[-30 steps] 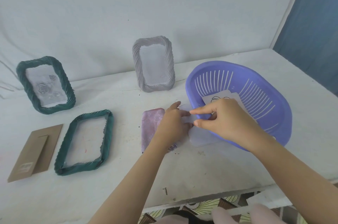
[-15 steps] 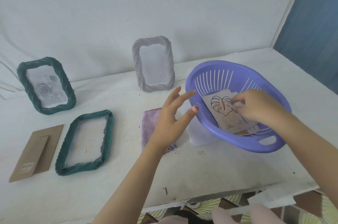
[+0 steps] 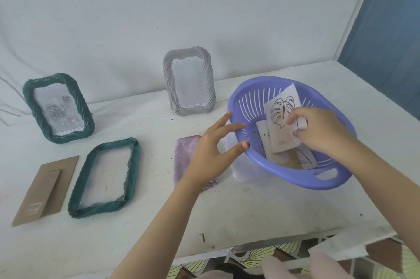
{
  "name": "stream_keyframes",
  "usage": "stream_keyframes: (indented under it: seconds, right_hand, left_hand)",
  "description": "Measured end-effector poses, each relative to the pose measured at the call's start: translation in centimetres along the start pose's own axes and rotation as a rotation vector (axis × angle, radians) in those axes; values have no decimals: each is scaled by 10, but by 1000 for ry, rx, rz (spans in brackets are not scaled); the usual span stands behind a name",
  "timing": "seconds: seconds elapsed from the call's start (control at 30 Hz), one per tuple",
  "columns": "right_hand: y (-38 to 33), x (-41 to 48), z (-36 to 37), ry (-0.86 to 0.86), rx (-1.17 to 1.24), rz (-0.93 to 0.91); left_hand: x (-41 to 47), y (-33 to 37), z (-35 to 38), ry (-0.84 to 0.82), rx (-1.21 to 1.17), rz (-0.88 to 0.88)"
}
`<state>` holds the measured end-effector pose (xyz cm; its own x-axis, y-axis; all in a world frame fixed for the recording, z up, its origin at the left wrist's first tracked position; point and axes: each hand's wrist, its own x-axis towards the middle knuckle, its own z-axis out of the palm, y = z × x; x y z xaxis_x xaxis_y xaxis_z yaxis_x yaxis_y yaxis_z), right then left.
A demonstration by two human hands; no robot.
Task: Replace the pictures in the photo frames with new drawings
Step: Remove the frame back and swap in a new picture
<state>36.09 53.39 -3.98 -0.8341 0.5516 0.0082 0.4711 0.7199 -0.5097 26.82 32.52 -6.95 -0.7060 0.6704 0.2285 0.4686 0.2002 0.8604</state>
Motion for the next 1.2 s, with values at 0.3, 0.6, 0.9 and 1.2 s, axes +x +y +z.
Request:
stream_keyframes:
  seconds: [0.3, 0.6, 0.9, 1.2]
  right_hand:
    - [-69, -49, -2, 171, 84, -414]
    - [-138, -48, 42, -15, -157, -851]
    - [-175, -36, 99, -233, 560, -581]
    - [-216, -33, 168, -362, 966, -269]
  left_hand:
    - [-12, 34, -25, 118, -524, 32]
    - [-27, 16, -87, 337, -658, -237]
    - [-52, -30, -160, 518, -516, -379]
    - [-77, -68, -216, 271, -443, -431]
